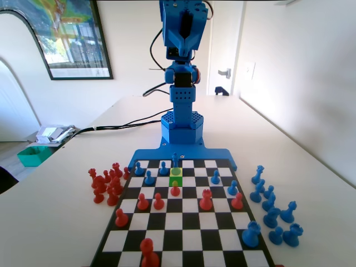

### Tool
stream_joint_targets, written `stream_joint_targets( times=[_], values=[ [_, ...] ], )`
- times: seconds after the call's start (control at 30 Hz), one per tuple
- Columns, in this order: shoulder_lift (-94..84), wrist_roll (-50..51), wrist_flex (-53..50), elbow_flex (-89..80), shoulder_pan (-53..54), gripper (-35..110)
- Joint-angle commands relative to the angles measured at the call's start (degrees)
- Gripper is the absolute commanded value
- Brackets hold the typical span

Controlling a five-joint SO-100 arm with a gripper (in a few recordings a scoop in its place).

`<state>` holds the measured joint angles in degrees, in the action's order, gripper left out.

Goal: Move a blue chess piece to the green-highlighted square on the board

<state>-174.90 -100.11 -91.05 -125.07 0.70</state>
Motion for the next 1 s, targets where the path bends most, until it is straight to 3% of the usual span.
stream_joint_targets(
  times=[0.0,0.83,0.97],
  values=[
    [-0.18,0.00,0.88,0.18,0.53,1],
    [0.09,-0.26,0.62,0.35,1.41,1],
    [5.80,-0.26,-3.08,5.80,0.70,1]
  ],
)
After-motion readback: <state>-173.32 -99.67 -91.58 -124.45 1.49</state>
